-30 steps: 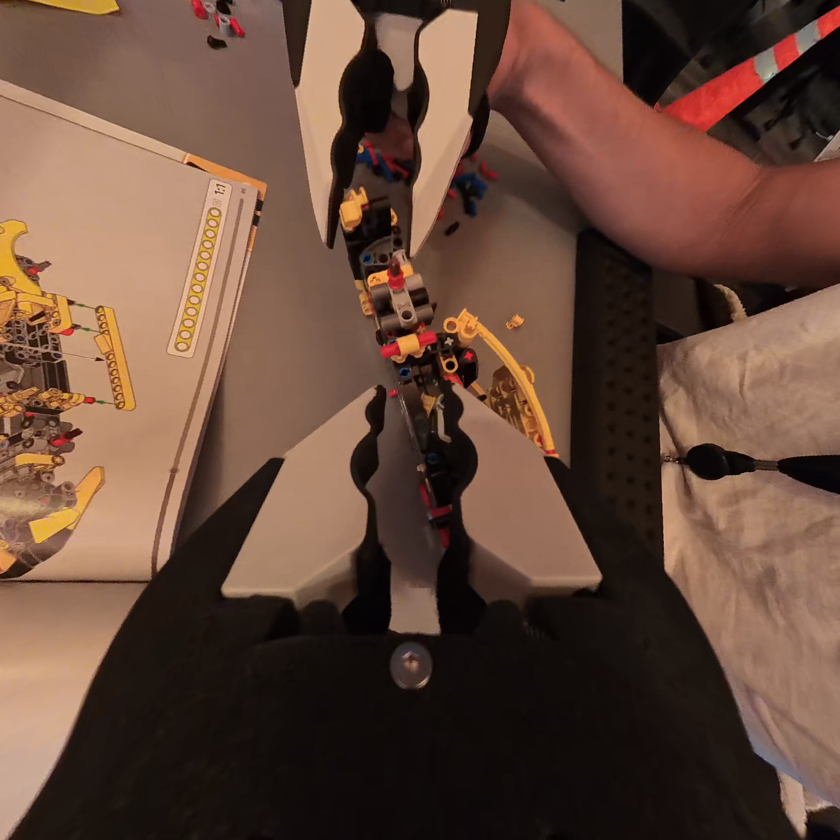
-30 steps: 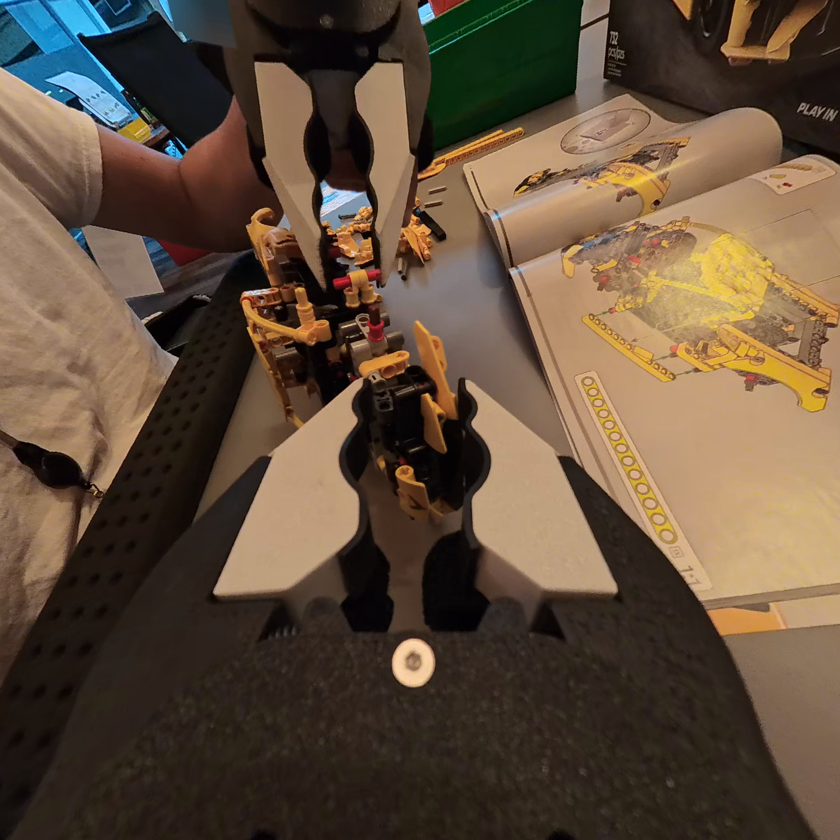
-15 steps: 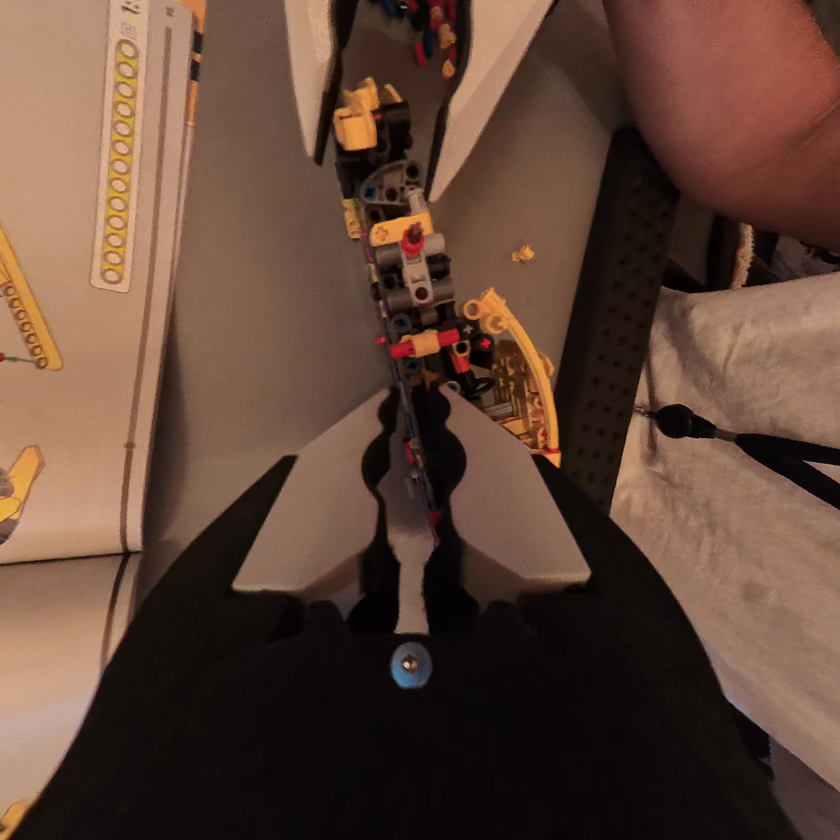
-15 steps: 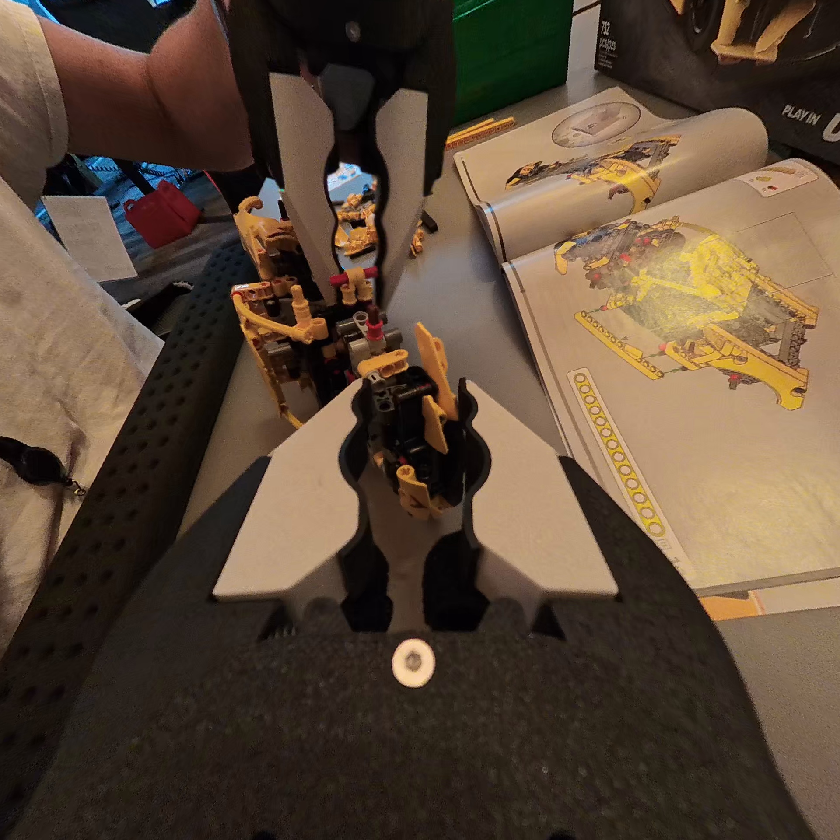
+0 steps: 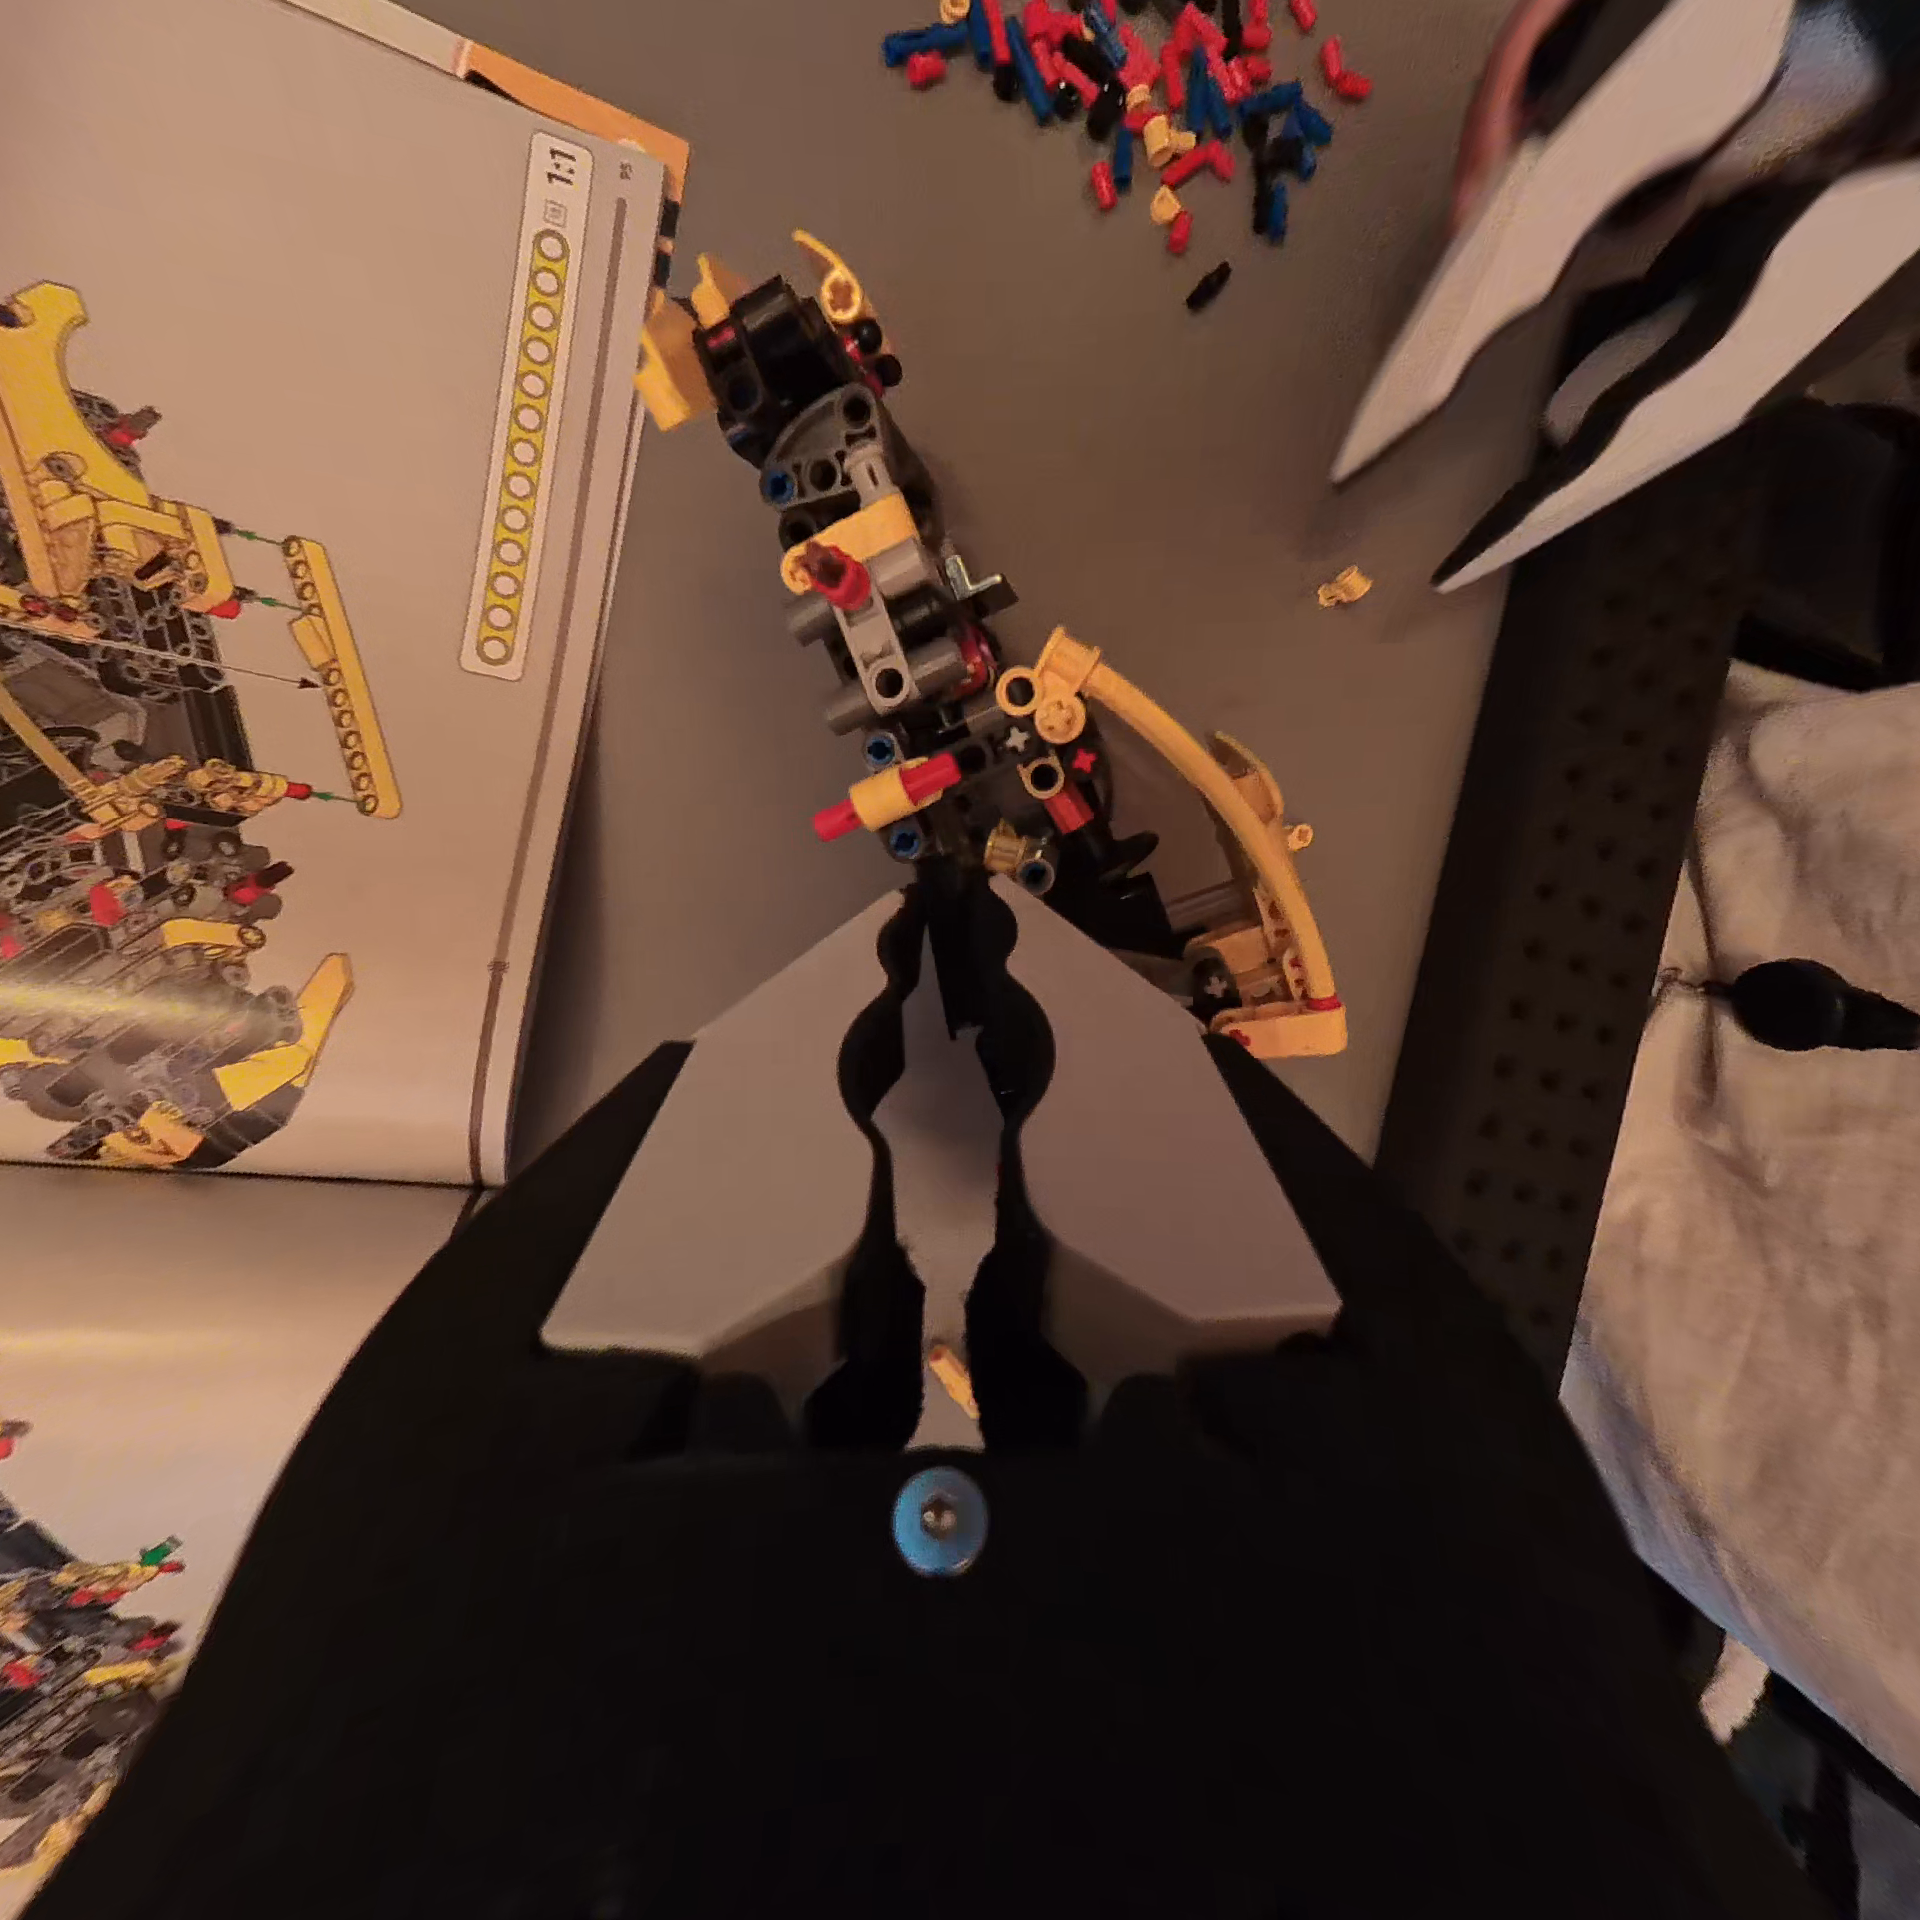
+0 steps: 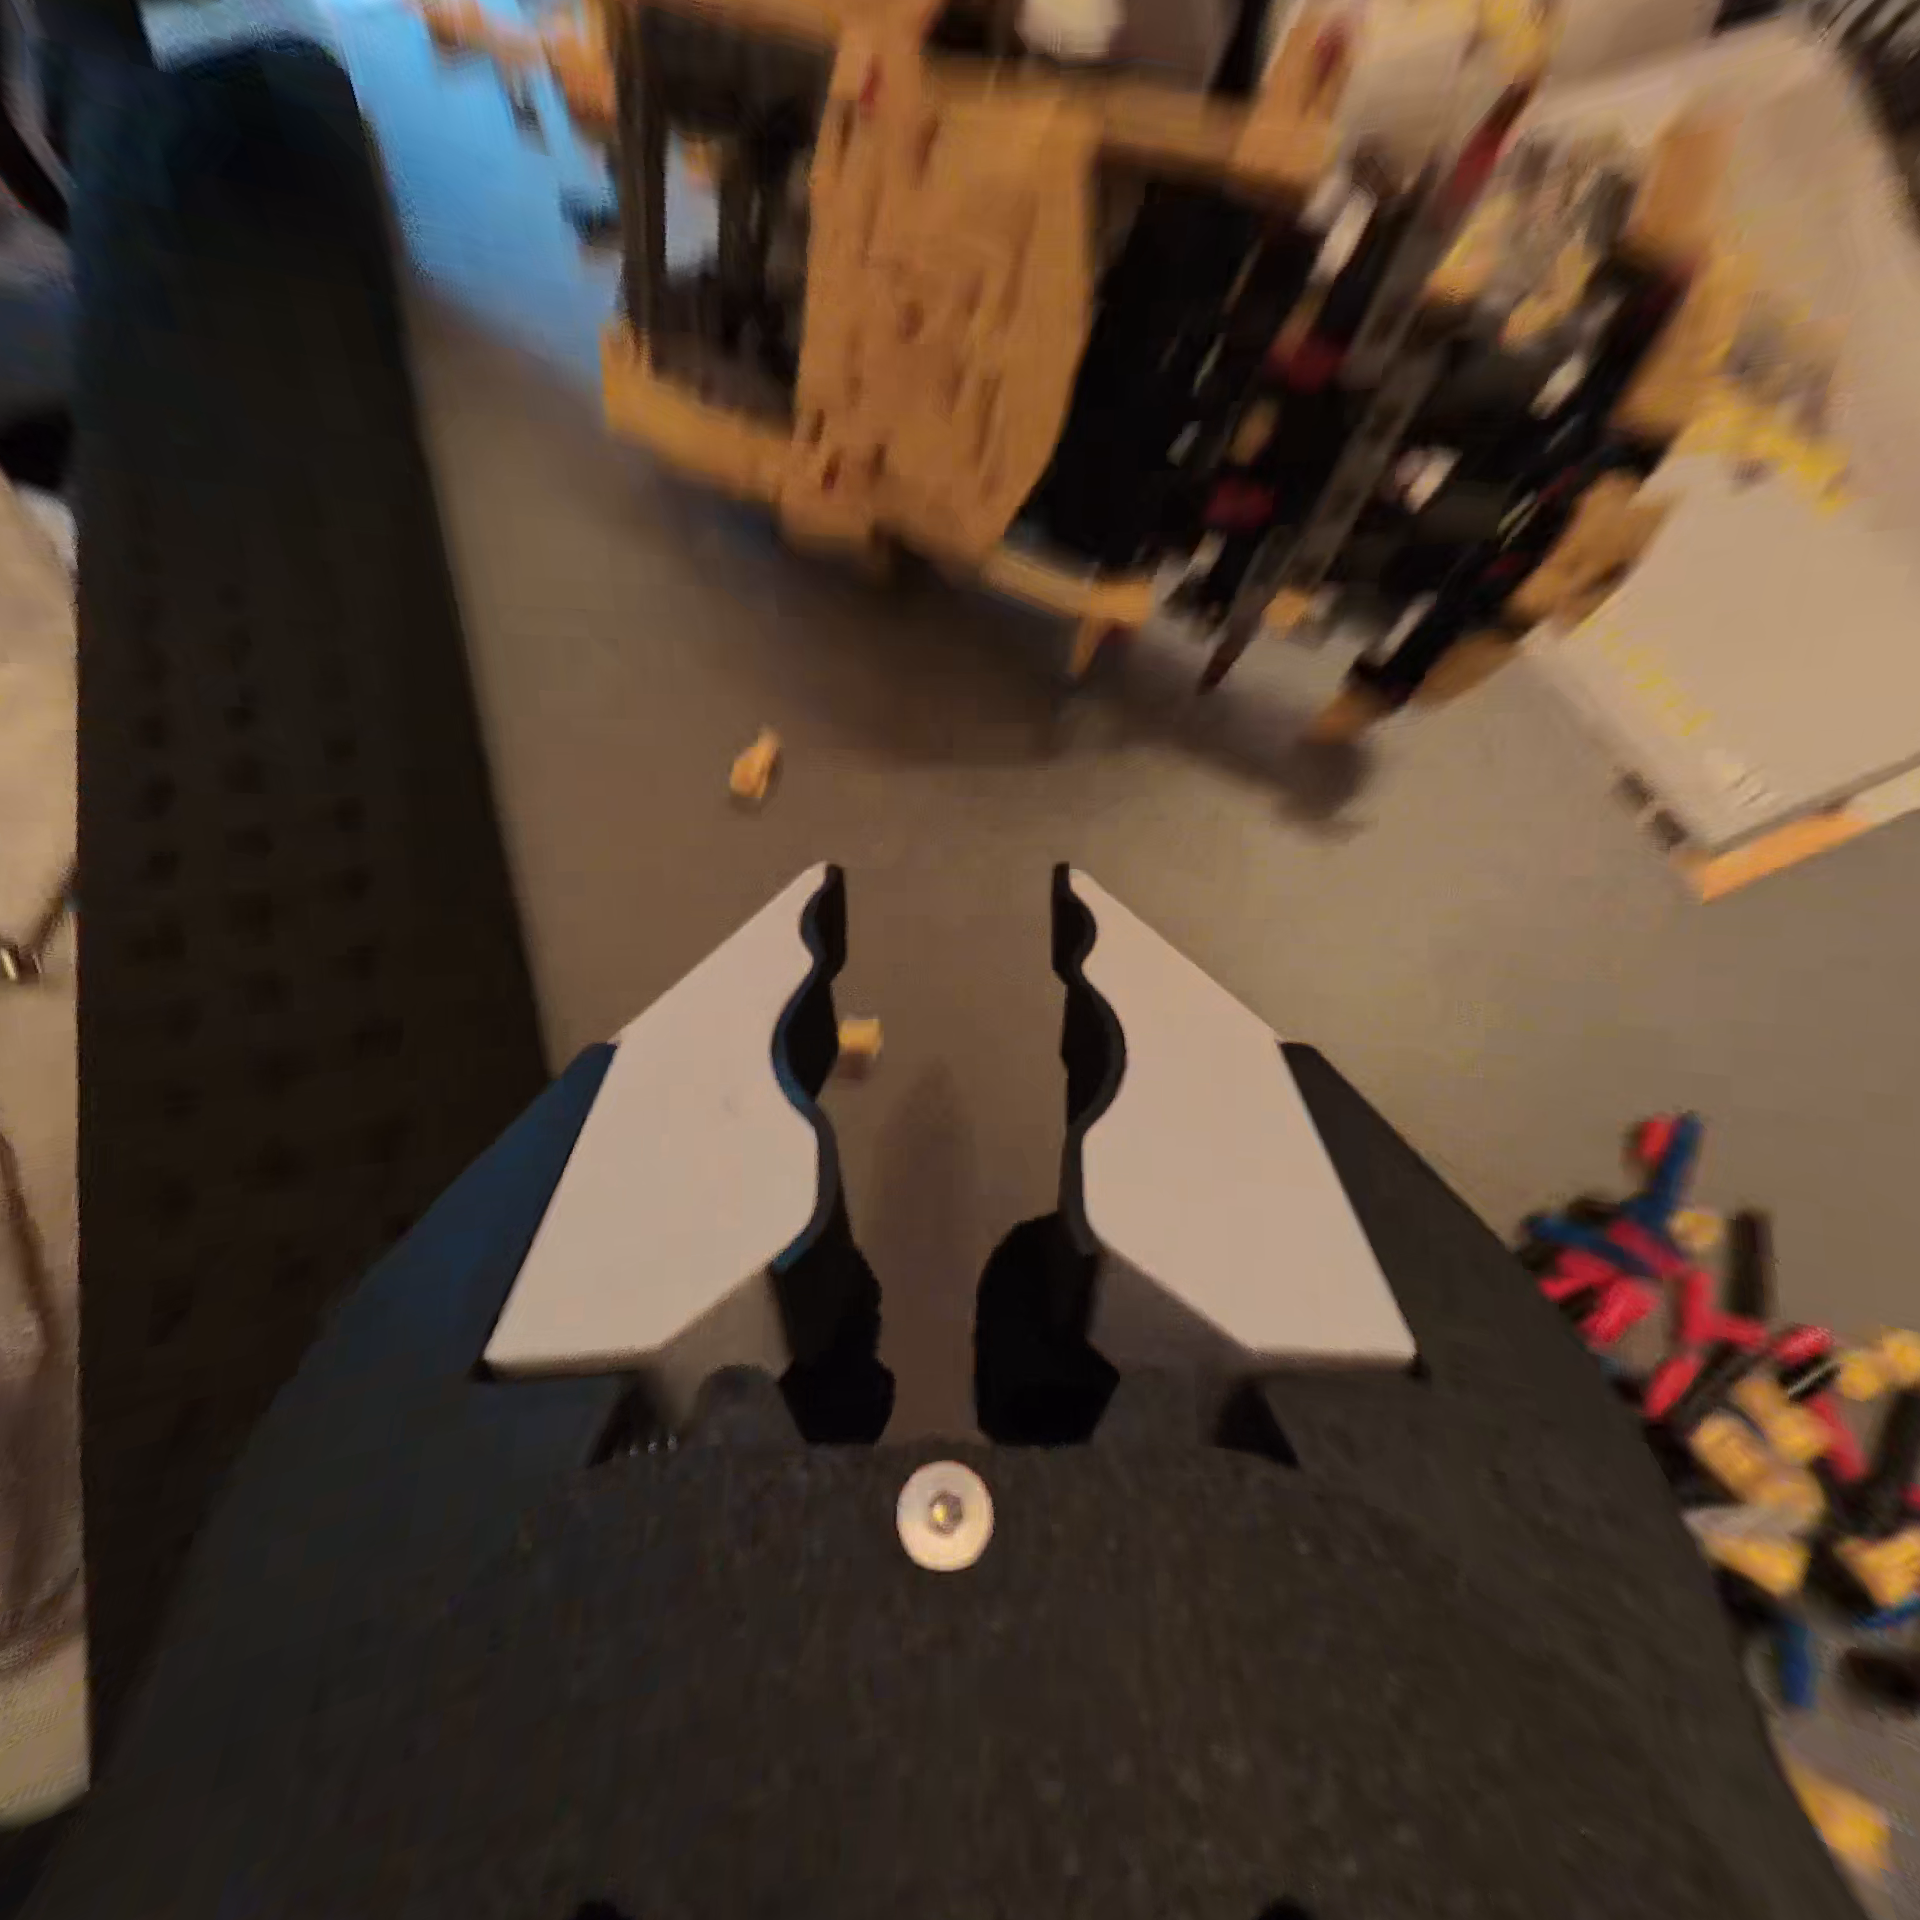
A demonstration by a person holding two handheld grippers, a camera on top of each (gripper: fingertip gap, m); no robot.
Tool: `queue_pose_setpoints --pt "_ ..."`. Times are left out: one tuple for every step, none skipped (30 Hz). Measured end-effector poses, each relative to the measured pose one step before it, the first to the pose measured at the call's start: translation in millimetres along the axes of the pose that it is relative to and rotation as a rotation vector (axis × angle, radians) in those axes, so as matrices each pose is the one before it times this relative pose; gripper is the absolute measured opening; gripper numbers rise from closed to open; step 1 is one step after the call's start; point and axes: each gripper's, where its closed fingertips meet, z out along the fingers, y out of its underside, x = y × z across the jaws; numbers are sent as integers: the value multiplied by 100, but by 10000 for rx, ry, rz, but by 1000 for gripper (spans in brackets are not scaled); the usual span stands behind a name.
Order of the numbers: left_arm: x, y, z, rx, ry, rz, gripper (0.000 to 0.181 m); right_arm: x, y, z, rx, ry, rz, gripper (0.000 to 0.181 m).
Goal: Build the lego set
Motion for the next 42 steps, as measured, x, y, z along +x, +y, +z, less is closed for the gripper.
queue_pose_setpoints --pt "64 -83 37 74 82 -25 8 -916 1758 227 -367 78 -103 32" --pt "106 -109 33 67 54 11 8 -538 1116 63 -107 103 26 28" --pt "121 -112 37 56 9 31 8 -458 467 -66 179 -40 181 26" --pt "117 -78 25 21 -27 19 8 -524 220 -103 204 -257 270 25" --pt "82 -29 7 -8 -66 20 8 -298 365 10 -37 -240 306 25" --pt "71 -17 -4 -21 -83 32 8 93 576 132 -350 -46 281 26" --pt "84 -18 5 -30 -74 22 8 195 549 177 -501 70 156 26" --pt "84 -28 11 -38 -63 2 8 169 347 189 -439 141 26 26" --pt "92 -47 13 -36 -41 3 8 220 146 125 -381 274 -102 26" --pt "111 -77 31 -17 -9 6 8 90 -123 36 -250 256 -251 24" --pt "133 -91 38 3 19 -10 8 35 -252 -21 -120 211 -234 22" --pt "109 -79 41 10 27 -19 8 -15 -142 32 -179 119 -190 21" --pt "58 -63 30 -1 4 -3 8 11 -17 76 -237 81 -142 22" --pt "8 -15 6 -17 -26 15 8 0 47 113 -232 43 -133 22" --pt "-22 4 4 -20 -40 17 8 102 153 130 -260 84 -130 22" --pt "-26 2 -5 -12 -30 5 8 55 110 139 -205 34 -130 21" --pt "6 -5 12 -4 -14 1 8 -39 14 121 -115 -32 -98 21" --pt "22 1 2 1 -11 7 8 -59 -194 77 6 -47 -78 20" --pt "32 -8 2 3 -17 11 8 -39 -328 49 112 -31 -78 18" --pt "30 -10 -5 0 -26 13 8 8 -193 11 42 18 -146 9" --pt "22 -14 11 0 -35 15 8 9 -142 -1 23 60 -193 7" --pt "18 -1 1 3 -35 12 8 164 -80 -29 -49 153 -144 7" --pt "21 -8 5 9 -33 13 8 334 -232 -180 -47 257 -161 7" --pt "23 -13 -4 15 -32 19 8 443 -853 -441 286 368 -242 6" --pt "25 -9 1 22 -24 16 8 697 -1586 -729 678 518 -253 6" --pt "28 -6 -9 28 -9 6 8 1113 -2195 -903 956 698 -241 6" --pt "28 -12 -12 33 1 -2 8 1467 -2621 -856 1152 838 -170 6" --pt "46 -32 -10 43 1 -10 8 1742 -2718 -595 1220 921 -54 6" --pt "81 -41 -3 55 9 -29 7 1810 -2461 -172 1153 921 52 6" --pt "142 -55 8 47 23 -23 8 1520 -1782 427 936 674 160 6" --pt "165 -41 2 15 17 28 8 966 -877 980 520 247 160 6" --pt "95 -12 8 -22 -30 62 8 518 -71 1231 37 -10 388 6" --pt "-13 0 18 -50 -78 27 8 86 199 1252 -102 -223 445 6" --pt "-34 -21 24 -42 -73 -9 8 -25 321 1133 -120 -214 480 6" --pt "53 -55 24 -7 -24 7 8 -372 201 887 -55 -337 439 7" --pt "120 -70 31 22 20 8 8 -414 257 623 -148 -233 381 6" --pt "113 -45 21 28 28 -1 8 -354 364 392 -265 -91 215 7" --pt "58 -19 16 20 3 13 8 -182 472 203 -329 107 1 6" --pt "-2 5 -16 7 -22 16 8 -142 432 98 -275 184 -216 6" --pt "-55 16 -14 2 -25 7 8 -78 359 -8 -222 238 -235 6" --pt "-40 18 -10 11 -6 -3 8 3 264 -66 -200 247 -196 7" --pt "-13 5 -7 21 15 -14 8 85 207 -79 -173 261 -162 7"
